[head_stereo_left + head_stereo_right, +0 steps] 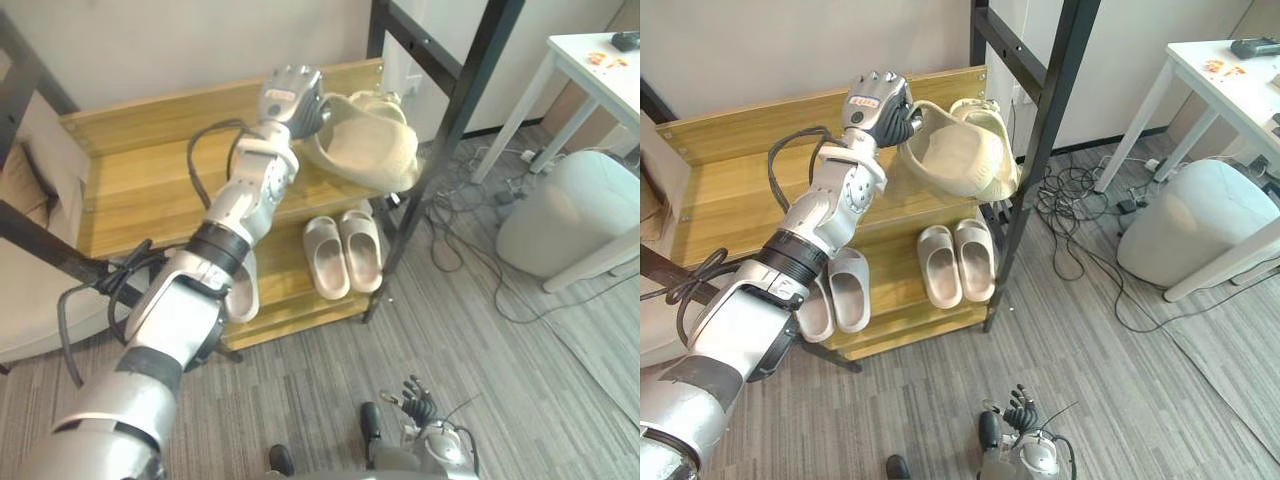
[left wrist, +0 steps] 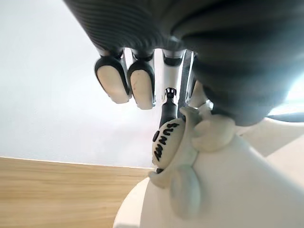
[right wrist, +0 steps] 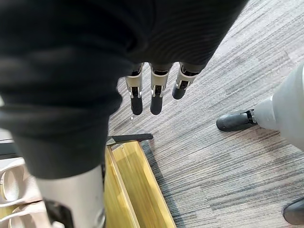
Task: Organize the slippers on the shoe rack
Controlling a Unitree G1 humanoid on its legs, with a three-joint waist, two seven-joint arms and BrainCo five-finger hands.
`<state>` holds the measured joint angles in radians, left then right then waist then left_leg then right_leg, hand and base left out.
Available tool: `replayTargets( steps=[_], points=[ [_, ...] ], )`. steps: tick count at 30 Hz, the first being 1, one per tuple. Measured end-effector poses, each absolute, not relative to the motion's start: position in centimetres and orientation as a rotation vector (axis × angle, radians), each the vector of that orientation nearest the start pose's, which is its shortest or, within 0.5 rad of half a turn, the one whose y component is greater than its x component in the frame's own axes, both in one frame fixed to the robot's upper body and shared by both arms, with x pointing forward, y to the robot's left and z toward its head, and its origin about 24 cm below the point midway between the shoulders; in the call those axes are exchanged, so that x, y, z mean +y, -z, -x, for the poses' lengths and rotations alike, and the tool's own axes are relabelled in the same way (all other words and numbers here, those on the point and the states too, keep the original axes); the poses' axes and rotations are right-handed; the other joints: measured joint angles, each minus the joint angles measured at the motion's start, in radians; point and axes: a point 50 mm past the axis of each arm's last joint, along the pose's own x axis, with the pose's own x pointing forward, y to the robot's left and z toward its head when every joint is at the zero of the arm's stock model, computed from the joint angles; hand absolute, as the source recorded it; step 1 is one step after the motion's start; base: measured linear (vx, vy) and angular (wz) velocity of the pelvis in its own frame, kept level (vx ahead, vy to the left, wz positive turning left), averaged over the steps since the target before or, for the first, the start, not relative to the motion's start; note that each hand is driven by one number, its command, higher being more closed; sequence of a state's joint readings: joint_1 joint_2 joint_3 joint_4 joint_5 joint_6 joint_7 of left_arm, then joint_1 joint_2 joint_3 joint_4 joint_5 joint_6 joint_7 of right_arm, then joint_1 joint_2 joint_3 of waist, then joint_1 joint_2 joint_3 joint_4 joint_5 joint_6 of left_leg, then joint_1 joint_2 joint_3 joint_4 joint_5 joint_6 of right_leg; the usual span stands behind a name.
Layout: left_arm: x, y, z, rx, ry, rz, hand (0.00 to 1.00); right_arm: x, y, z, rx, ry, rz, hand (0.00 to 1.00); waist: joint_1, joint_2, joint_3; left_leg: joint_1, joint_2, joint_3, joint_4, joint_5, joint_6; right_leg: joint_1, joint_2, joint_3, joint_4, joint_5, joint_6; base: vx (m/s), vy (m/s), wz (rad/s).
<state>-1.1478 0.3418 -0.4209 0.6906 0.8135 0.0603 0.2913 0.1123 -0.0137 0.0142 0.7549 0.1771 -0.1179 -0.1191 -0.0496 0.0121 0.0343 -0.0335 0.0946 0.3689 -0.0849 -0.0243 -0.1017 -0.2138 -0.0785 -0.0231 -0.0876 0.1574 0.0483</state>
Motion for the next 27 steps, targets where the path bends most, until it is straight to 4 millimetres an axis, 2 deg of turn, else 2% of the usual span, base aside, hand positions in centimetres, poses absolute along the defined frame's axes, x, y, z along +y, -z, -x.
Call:
replayTargets(
  steps=[5,9,10,13,21,27],
  points=[
    [9.7,-25.9,-39.9,-0.661,-0.192,-1.373,1.0,-16.3,12.6,-14.9,0.75,0.217,-0.108,0.0,0.0,-0.002,0.001,0.0,0.0,0.0,0.0,0.0,0.0,-0.001,0.0,0.0,0.0,0.0,0.0,0.0,0.0,0.0],
    [9.7,-27.3,-39.9,-0.685,-0.217,-1.37,1.0,-16.1,12.6,-15.1,0.748,0.207,-0.107,0.0,0.001,-0.017,0.015,-0.004,0.0,0.0,0.0,0.0,0.0,-0.005,0.0,0.001,0.0,0.0,0.0,0.0,0.0,0.0],
    [9.8,-27.9,-39.8,-0.696,-0.23,-1.373,0.0,-16.1,12.6,-15.1,0.748,0.206,-0.109,0.0,0.001,-0.019,0.016,-0.007,0.0,0.0,0.0,0.0,0.0,-0.008,0.0,0.001,0.0,0.0,0.0,0.0,0.0,0.0],
    [10.1,-28.9,-39.8,-0.705,-0.256,-1.367,0.0,-16.0,12.5,-15.2,0.747,0.206,-0.125,0.0,0.0,-0.019,0.016,-0.016,0.0,0.0,0.0,0.0,0.0,-0.017,0.0,0.0,0.0,0.0,0.0,0.01,-0.002,0.0],
    [11.5,-29.1,-40.1,-0.641,-0.306,-1.334,0.0,-15.4,11.6,-16.6,0.694,0.167,-0.134,0.0,0.0,-0.029,0.023,-0.02,0.0,0.003,0.002,-0.002,0.002,-0.021,0.0,0.003,0.0,0.001,0.001,0.0,-0.001,0.0],
    [11.7,-29.2,-40.2,-0.622,-0.303,-1.323,0.0,-15.4,11.6,-16.8,0.691,0.167,-0.133,0.0,-0.002,-0.034,0.025,-0.032,0.0,0.005,0.003,-0.002,0.003,-0.034,0.001,0.005,0.002,0.001,0.001,0.0,-0.001,-0.01]
  ],
)
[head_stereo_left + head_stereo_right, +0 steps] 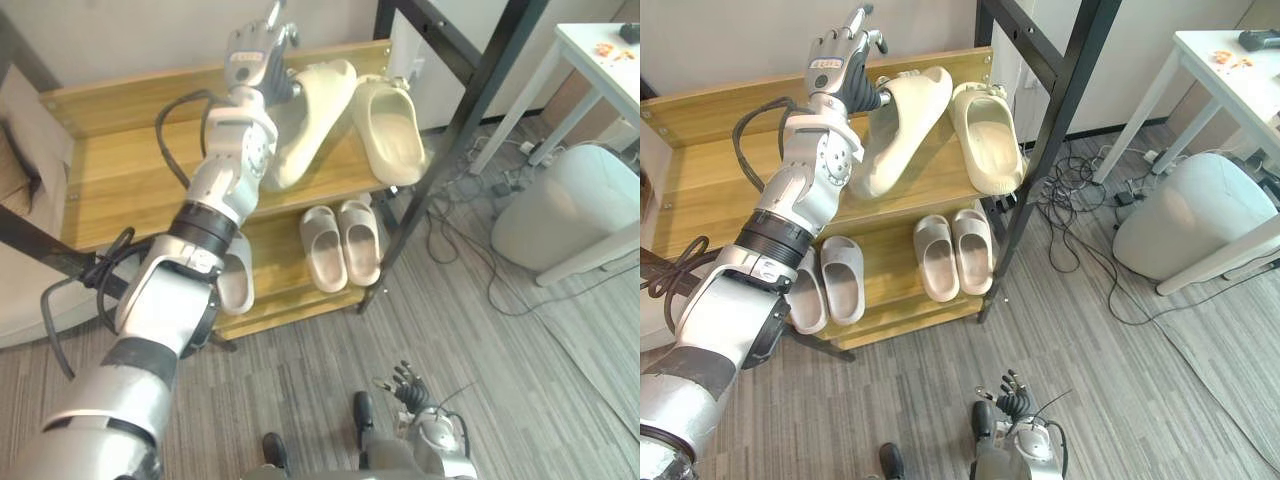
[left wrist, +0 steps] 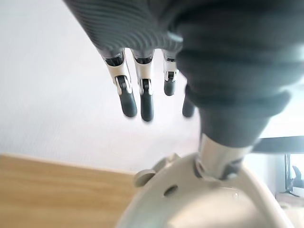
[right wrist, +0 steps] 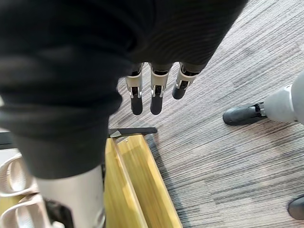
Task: Organize the slippers on the shoe rack
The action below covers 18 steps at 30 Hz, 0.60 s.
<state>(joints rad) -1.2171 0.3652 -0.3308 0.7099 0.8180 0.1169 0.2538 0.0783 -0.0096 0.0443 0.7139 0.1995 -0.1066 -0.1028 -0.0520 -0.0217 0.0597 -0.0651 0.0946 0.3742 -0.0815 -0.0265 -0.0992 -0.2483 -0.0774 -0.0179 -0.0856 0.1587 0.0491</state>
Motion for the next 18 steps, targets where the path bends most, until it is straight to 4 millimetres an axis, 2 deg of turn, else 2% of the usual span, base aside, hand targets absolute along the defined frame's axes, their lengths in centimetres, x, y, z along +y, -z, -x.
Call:
replayTargets(
  steps=[5,12,18],
  points=[
    [11.2,-29.0,-40.2,-0.611,-0.285,-1.251,0.0,-15.4,11.5,-16.9,0.688,0.169,-0.143,0.0,0.0,-0.01,0.006,-0.002,-0.001,-0.004,0.0,0.0,0.0,0.0,-0.002,-0.005,0.002,0.0,0.0,0.0,-0.002,0.02],
    [10.6,-28.5,-40.4,-0.586,-0.255,-1.18,0.0,-15.4,11.5,-16.9,0.69,0.172,-0.143,0.0,0.002,-0.011,0.006,-0.002,-0.001,-0.008,0.005,-0.001,0.001,0.004,-0.005,-0.008,0.003,0.0,0.0,0.0,-0.001,0.01],
    [9.9,-28.3,-40.4,-0.567,-0.222,-1.042,0.0,-15.4,11.6,-16.8,0.694,0.173,-0.142,0.0,0.004,-0.011,0.006,-0.003,-0.001,-0.014,0.012,-0.001,0.001,0.01,-0.007,-0.014,0.003,0.0,0.0,0.0,0.0,0.02]
  ],
)
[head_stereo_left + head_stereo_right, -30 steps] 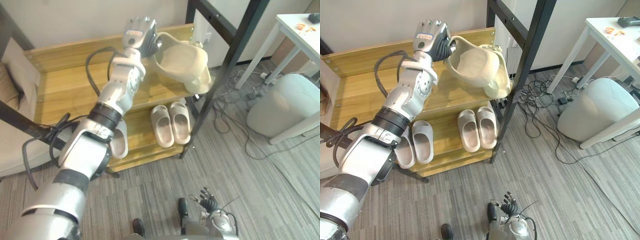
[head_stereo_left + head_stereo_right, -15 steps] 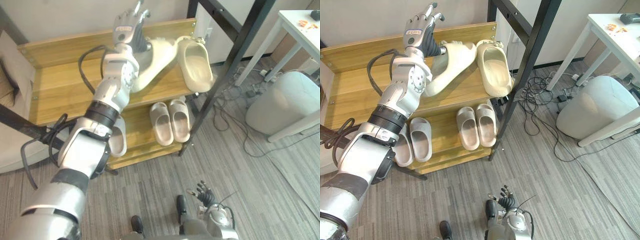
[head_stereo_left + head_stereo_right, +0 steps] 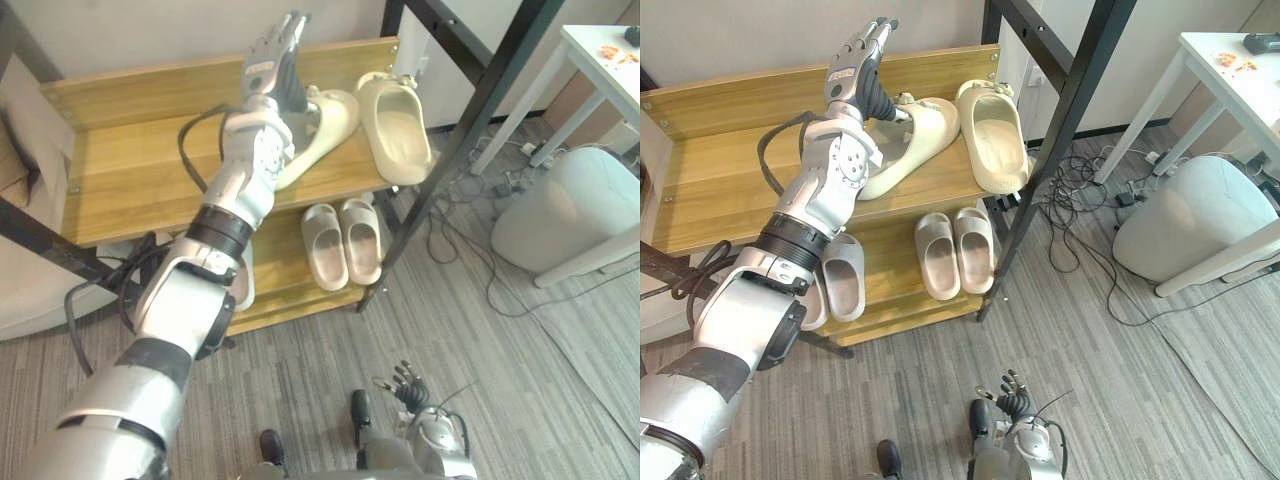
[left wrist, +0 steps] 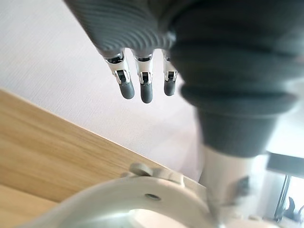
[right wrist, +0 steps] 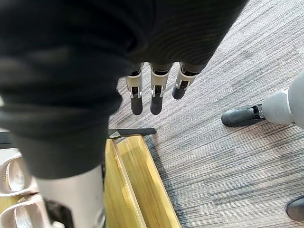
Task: Organize the slippers on the shoe rack
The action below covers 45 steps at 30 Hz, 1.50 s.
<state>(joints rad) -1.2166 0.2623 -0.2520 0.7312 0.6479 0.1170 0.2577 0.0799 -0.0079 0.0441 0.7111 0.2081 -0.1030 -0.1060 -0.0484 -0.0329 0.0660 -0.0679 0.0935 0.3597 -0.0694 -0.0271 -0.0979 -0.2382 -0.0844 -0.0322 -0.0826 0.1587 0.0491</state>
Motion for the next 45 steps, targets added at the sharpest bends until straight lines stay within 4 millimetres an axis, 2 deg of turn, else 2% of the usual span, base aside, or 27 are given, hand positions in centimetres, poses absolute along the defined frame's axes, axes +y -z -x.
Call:
replayTargets(
  steps=[5,11,13,14,17,18,20,23,25,32,33,36,39,45],
  points=[
    [9.7,-27.3,-40.2,-0.558,-0.204,-0.981,0.0,-15.3,11.7,-16.7,0.707,0.172,-0.143,0.0,0.0,0.0,0.0,0.017,0.001,-0.014,0.004,-0.001,0.001,0.027,-0.002,-0.013,-0.002,0.0,0.0,-0.01,-0.005,0.08],
    [10.5,-26.5,-39.3,-0.577,-0.197,-0.802,0.0,-15.3,12.0,-16.5,0.731,0.171,-0.143,0.0,0.022,0.002,-0.001,0.018,0.001,-0.027,0.01,-0.001,0.004,0.035,-0.004,-0.021,-0.001,0.0,0.0,-0.02,-0.011,0.05],
    [10.9,-25.2,-39.1,-0.545,-0.166,-0.674,0.0,-15.2,12.3,-16.1,0.76,0.169,-0.14,0.0,0.024,0.004,-0.003,0.034,0.003,-0.046,0.014,0.0,0.003,0.064,-0.005,-0.042,-0.004,-0.001,0.0,0.01,-0.014,0.17],
    [11.0,-25.0,-39.0,-0.54,-0.165,-0.663,0.0,-15.2,12.3,-16.1,0.762,0.169,-0.14,0.0,0.025,0.004,-0.004,0.035,0.004,-0.047,0.014,0.0,0.003,0.066,-0.005,-0.044,-0.004,-0.001,0.0,0.0,-0.005,0.14],
    [12.4,-23.4,-38.6,-0.5,-0.156,-0.501,0.0,-15.0,12.6,-16.3,0.782,0.159,-0.132,0.0,0.035,0.005,-0.01,0.035,-0.001,-0.062,0.015,0.002,0.007,0.073,-0.01,-0.054,-0.004,-0.001,0.0,-0.02,0.006,0.11],
    [12.5,-23.1,-38.6,-0.491,-0.154,-0.49,0.0,-14.9,12.6,-16.3,0.783,0.158,-0.132,0.0,0.036,0.005,-0.011,0.035,-0.001,-0.064,0.015,0.002,0.007,0.074,-0.011,-0.057,-0.004,-0.001,0.0,-0.02,0.001,0.14],
    [13.5,-21.2,-38.6,-0.421,-0.152,-0.404,0.0,-14.9,12.8,-16.4,0.804,0.153,-0.129,0.0,0.043,0.007,-0.021,0.035,0.0,-0.069,0.015,0.003,0.007,0.08,-0.011,-0.067,-0.004,-0.001,0.0,-0.02,-0.005,0.12],
    [14.0,-19.3,-38.4,-0.356,-0.143,-0.31,0.0,-14.9,12.8,-16.4,0.807,0.153,-0.127,0.0,0.052,0.01,-0.03,0.036,-0.001,-0.073,0.014,0.007,0.008,0.084,-0.013,-0.072,-0.005,-0.001,0.0,-0.02,-0.003,0.07],
    [14.3,-18.6,-38.3,-0.333,-0.144,-0.277,0.0,-14.8,12.9,-16.5,0.817,0.148,-0.127,0.0,0.052,0.009,-0.036,0.036,-0.001,-0.075,0.012,0.01,0.008,0.084,-0.014,-0.073,-0.005,-0.001,0.0,-0.03,-0.004,0.04],
    [13.9,-15.7,-38.4,-0.229,-0.1,-0.244,0.0,-14.8,13.4,-16.3,0.853,0.146,-0.119,0.0,0.055,0.01,-0.053,0.037,-0.002,-0.093,-0.015,0.031,0.006,0.081,-0.012,-0.091,-0.005,-0.001,0.0,-0.02,-0.006,0.06],
    [13.7,-14.6,-38.2,-0.196,-0.094,-0.235,0.0,-14.8,13.4,-16.3,0.857,0.146,-0.119,0.0,0.055,0.009,-0.055,0.037,-0.001,-0.094,-0.019,0.034,0.006,0.081,-0.012,-0.094,-0.005,-0.001,0.0,0.0,0.0,0.04],
    [13.4,-13.2,-37.8,-0.159,-0.084,-0.205,0.0,-14.9,13.4,-16.3,0.856,0.151,-0.121,0.0,0.055,0.009,-0.056,0.037,-0.001,-0.094,-0.02,0.034,0.006,0.08,-0.012,-0.094,-0.005,-0.001,0.0,0.0,0.0,0.0],
    [12.8,-13.1,-37.7,-0.16,-0.069,-0.2,0.0,-15.0,13.4,-16.4,0.855,0.163,-0.129,0.0,0.056,0.006,-0.06,0.037,-0.001,-0.094,-0.022,0.034,0.006,0.08,-0.012,-0.095,-0.005,-0.001,0.0,0.0,0.0,0.0],
    [10.2,-12.5,-37.4,-0.156,0.007,-0.218,0.0,-15.3,13.4,-16.4,0.852,0.186,-0.137,0.0,0.065,0.002,-0.066,0.042,-0.003,-0.099,-0.024,0.036,0.008,0.088,-0.014,-0.098,-0.005,-0.002,0.001,0.0,0.005,0.03]
  ],
)
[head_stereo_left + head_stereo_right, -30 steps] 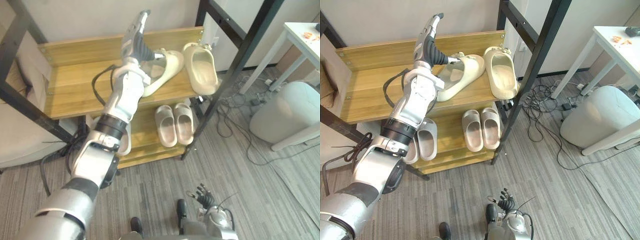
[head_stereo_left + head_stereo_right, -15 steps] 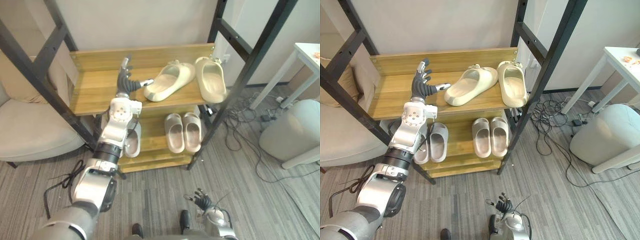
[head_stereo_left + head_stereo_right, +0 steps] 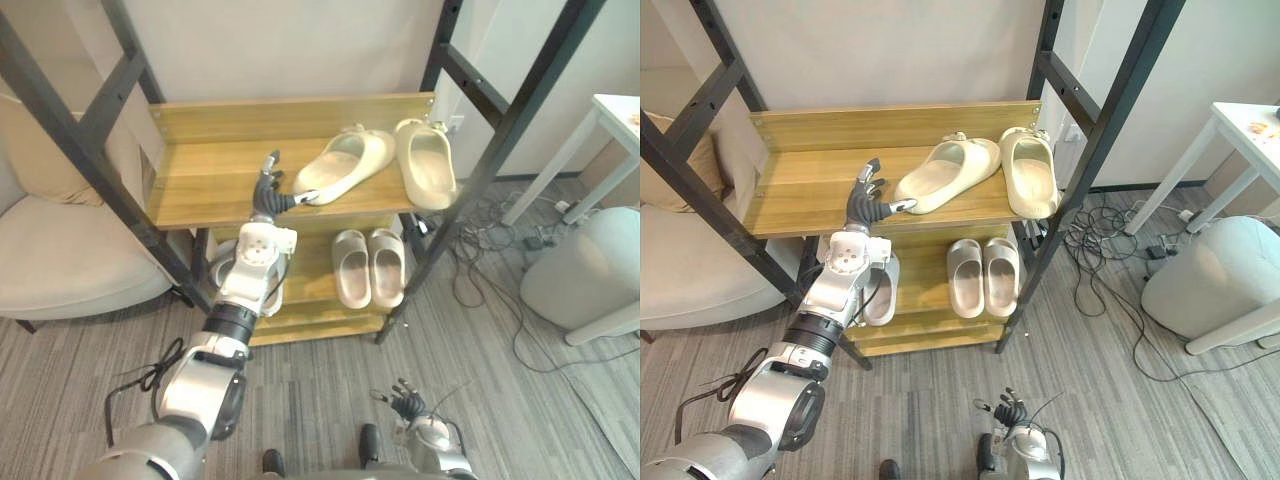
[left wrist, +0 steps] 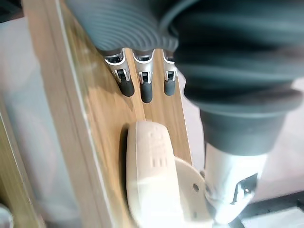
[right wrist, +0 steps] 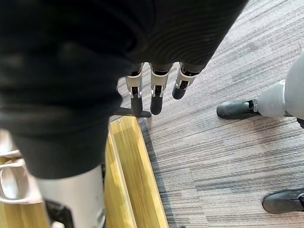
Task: Organize the slippers on the shoe rack
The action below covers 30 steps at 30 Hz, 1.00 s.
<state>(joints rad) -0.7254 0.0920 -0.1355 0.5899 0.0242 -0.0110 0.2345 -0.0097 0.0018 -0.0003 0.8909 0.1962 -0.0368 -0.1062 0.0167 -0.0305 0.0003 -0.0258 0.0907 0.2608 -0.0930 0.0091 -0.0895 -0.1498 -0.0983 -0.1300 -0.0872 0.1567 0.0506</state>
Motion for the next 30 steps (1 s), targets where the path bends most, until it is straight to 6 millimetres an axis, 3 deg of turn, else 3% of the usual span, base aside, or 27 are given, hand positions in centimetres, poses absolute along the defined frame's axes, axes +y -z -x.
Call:
replayTargets(
  steps=[9,30],
  points=[
    [5.5,-10.5,-35.8,-0.135,0.152,-0.227,0.0,-14.6,13.4,-16.4,0.855,0.207,-0.185,0.0,0.02,-0.014,-0.024,0.012,-0.013,-0.016,-0.009,0.009,0.007,0.018,-0.014,-0.015,0.0,-0.003,0.005,-0.01,0.018,0.07],
    [-1.3,-7.6,-32.9,-0.02,0.376,-0.133,0.0,-14.8,12.7,-17.9,0.819,0.256,-0.221,0.0,0.02,-0.018,-0.042,0.042,-0.019,-0.009,-0.009,0.01,0.009,0.045,-0.022,-0.017,0.0,-0.008,0.013,0.0,0.003,0.0]
  ],
)
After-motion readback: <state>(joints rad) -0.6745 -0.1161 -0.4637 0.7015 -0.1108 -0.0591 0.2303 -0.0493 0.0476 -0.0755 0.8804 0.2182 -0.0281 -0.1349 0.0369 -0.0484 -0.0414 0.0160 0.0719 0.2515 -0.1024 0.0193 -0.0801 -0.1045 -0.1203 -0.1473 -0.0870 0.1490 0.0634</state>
